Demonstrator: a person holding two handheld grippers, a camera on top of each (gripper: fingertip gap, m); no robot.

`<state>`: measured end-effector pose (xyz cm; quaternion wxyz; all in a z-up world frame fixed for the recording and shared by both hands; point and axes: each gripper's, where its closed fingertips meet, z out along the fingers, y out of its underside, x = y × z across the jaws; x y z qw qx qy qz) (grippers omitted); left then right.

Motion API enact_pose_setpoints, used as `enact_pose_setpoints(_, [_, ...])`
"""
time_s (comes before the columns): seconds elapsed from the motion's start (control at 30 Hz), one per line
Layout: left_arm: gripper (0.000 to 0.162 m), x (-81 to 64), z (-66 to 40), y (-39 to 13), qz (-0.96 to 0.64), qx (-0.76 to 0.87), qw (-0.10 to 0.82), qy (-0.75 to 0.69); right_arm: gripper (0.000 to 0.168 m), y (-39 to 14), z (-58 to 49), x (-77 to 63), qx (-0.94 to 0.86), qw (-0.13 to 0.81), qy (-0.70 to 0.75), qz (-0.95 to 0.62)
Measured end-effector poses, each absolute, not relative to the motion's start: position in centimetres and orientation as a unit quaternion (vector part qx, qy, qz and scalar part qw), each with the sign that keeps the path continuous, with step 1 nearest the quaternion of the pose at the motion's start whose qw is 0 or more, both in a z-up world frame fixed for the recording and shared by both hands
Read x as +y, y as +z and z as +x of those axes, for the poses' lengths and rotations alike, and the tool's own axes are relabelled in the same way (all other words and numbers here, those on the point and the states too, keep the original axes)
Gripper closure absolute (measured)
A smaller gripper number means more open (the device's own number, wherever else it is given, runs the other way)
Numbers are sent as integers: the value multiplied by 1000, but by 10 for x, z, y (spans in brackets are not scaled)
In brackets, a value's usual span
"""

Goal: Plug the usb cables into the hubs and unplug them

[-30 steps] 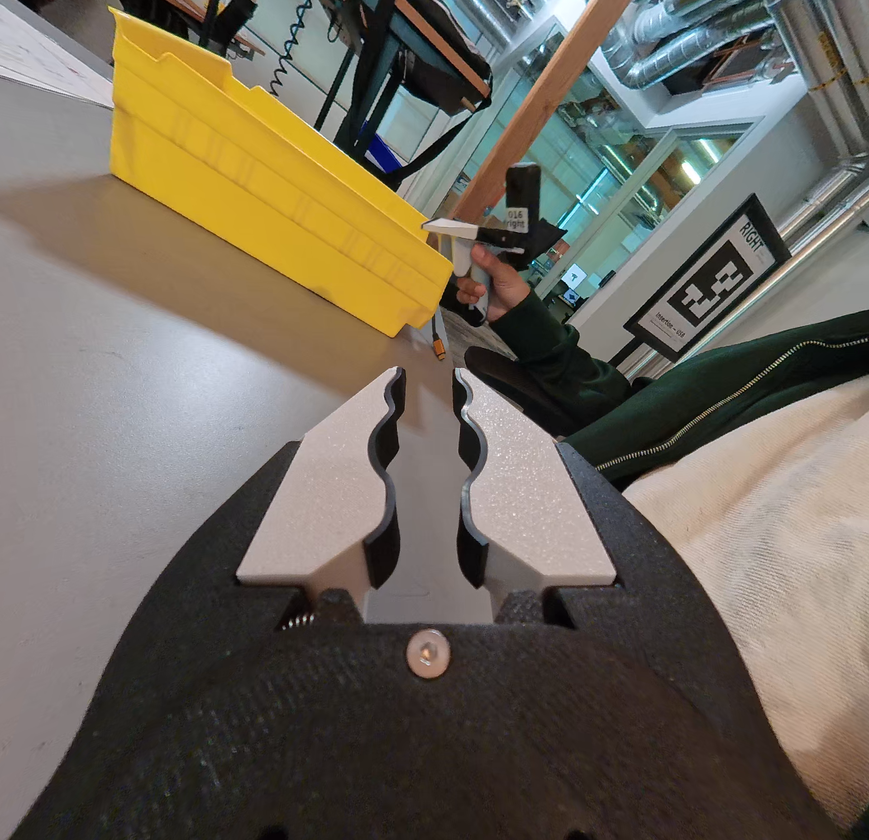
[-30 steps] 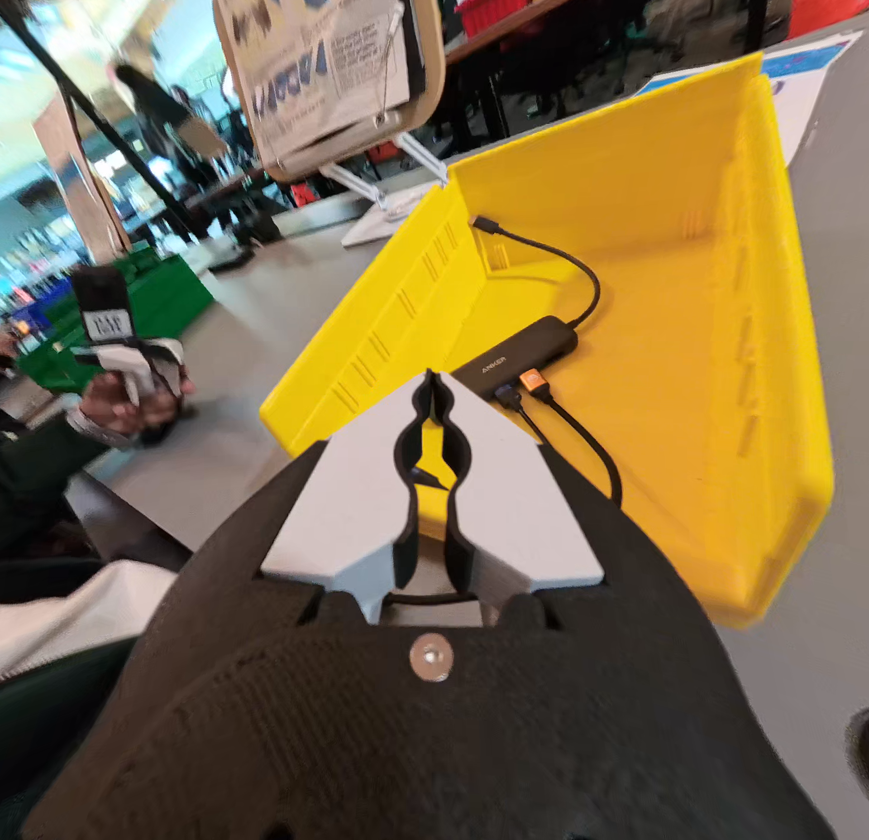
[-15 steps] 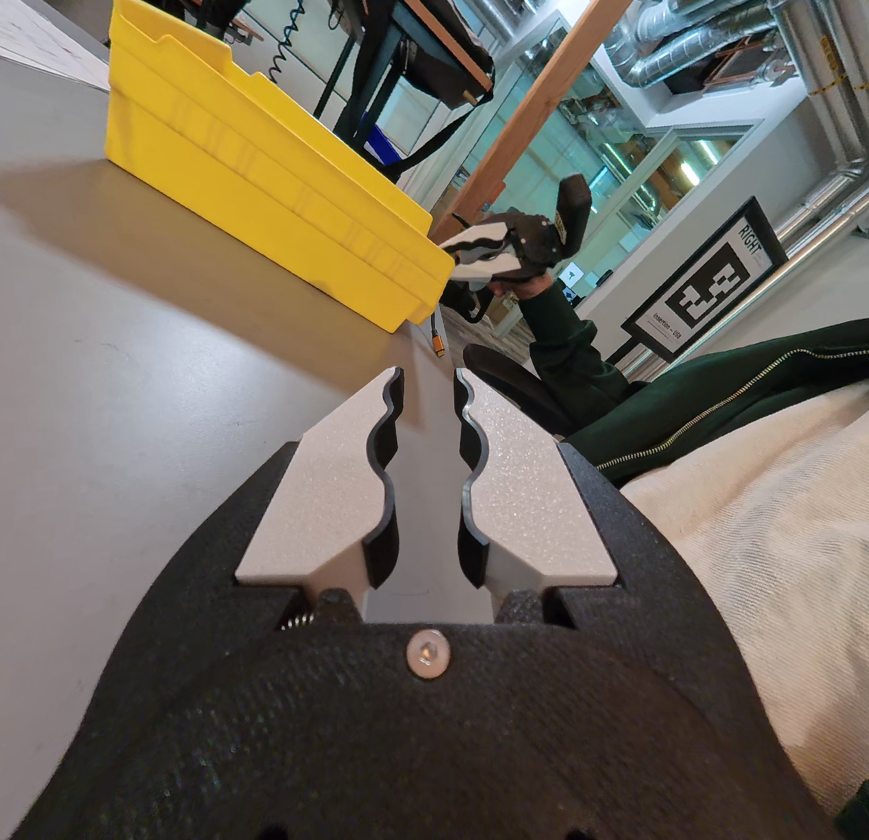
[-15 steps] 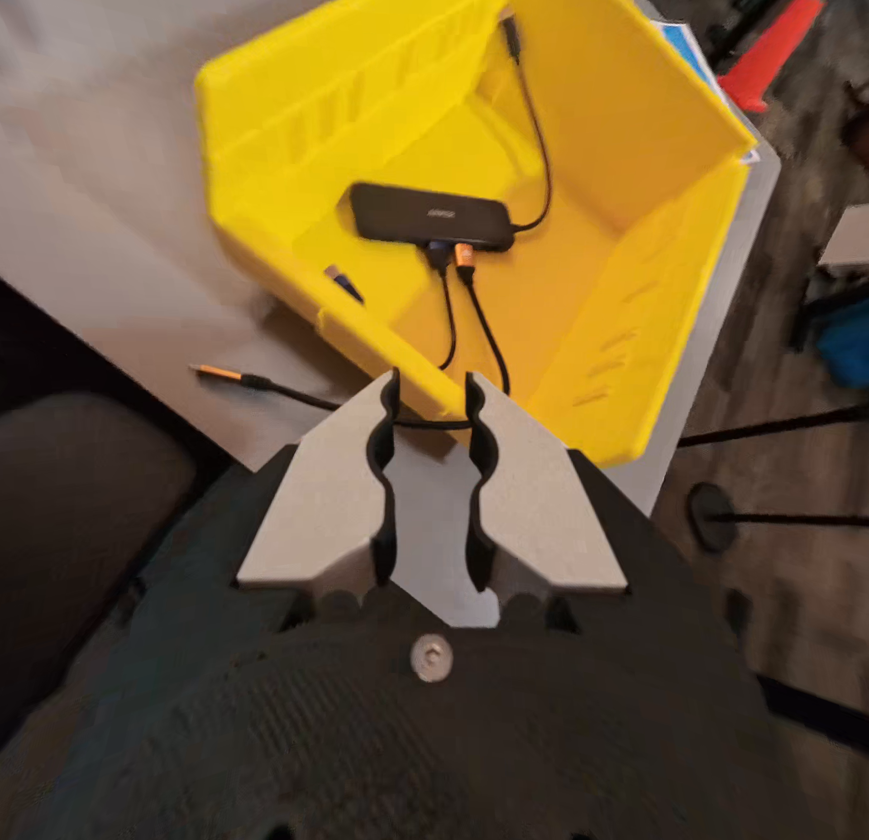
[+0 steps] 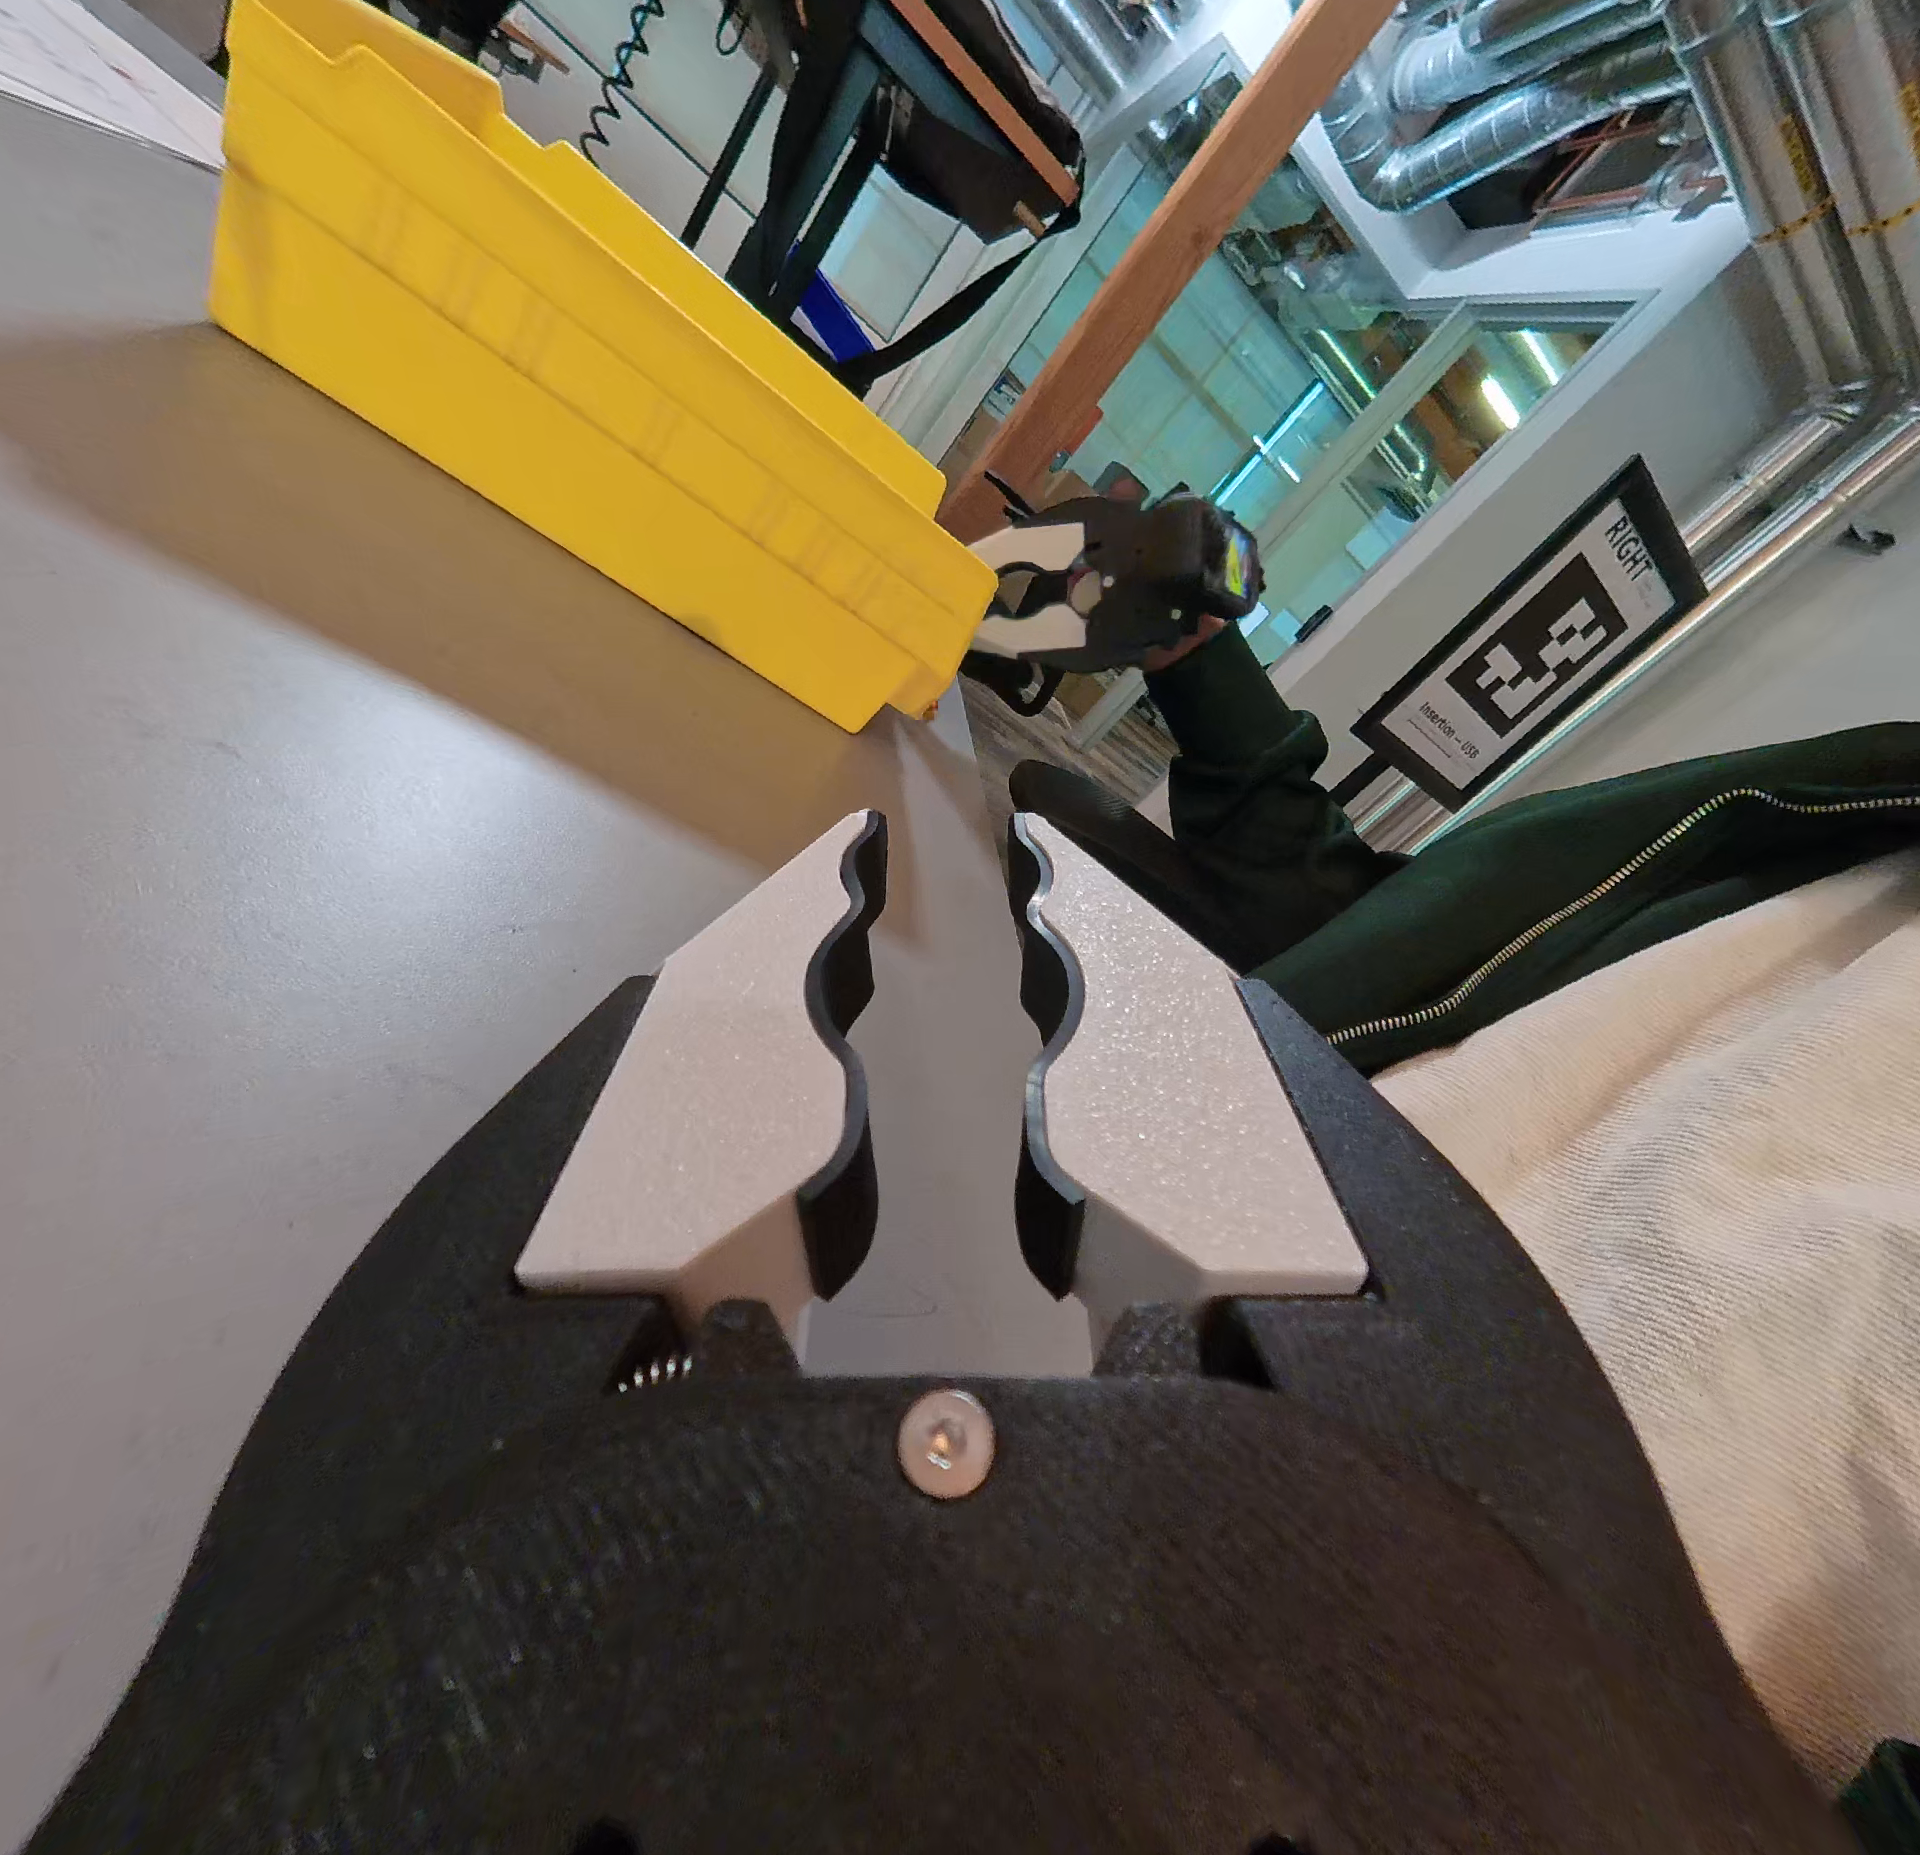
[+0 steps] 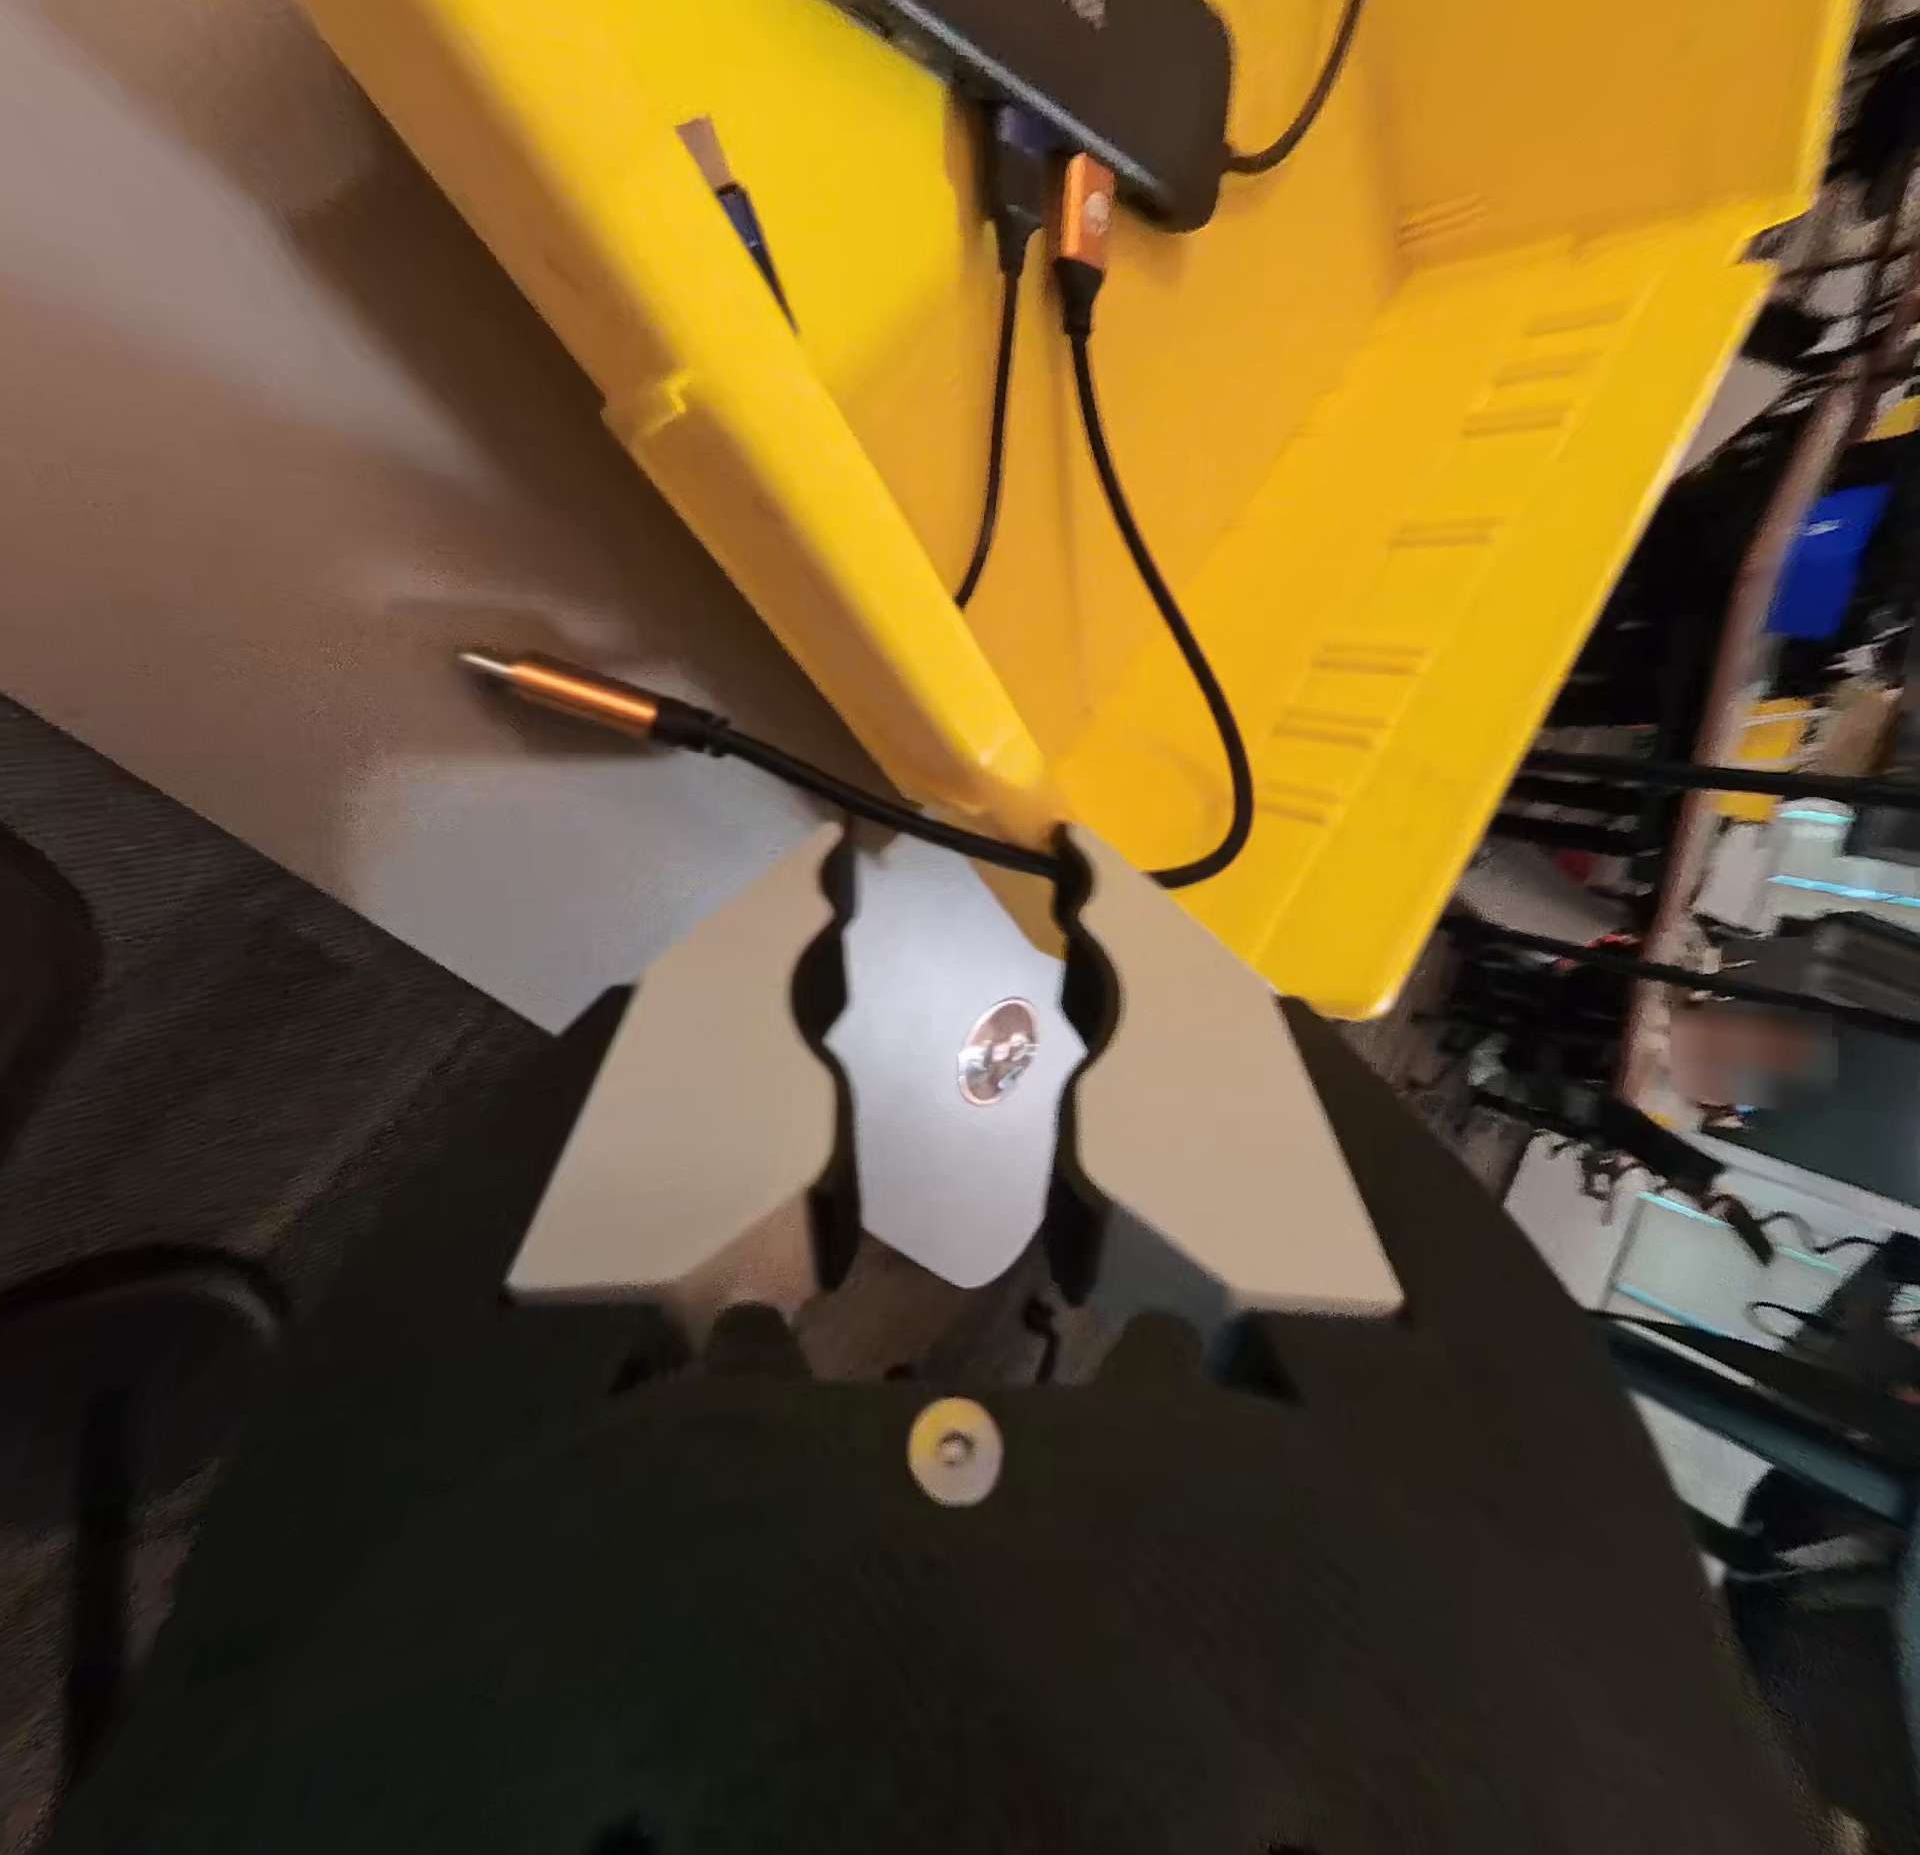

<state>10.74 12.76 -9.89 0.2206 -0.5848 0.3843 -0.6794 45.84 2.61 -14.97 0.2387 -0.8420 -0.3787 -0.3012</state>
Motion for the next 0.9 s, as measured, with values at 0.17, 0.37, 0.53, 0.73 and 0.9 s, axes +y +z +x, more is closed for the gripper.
enact_pose_setpoints(0.17, [141, 128, 108, -100, -587, 384, 218, -678, 163, -123, 449, 37, -341, 330, -264, -840])
enact_pose_setpoints(0.37, [141, 127, 109, -100, -588, 384, 214, -679, 165, -104, 446, 59, -279, 428, -253, -821])
enact_pose_setpoints(0.53, [141, 126, 109, -100, -588, 385, 214, -678, 165, -115, 414, 82, -233, 473, -173, -832])
enact_pose_setpoints(0.73, [141, 127, 109, -100, -587, 383, 214, -680, 118, -114, 402, 91, -125, 526, -8, -841])
enact_pose_setpoints(0.9, [141, 127, 109, -100, -588, 382, 212, -681, 104, -57, 444, 79, 55, 634, 158, -755])
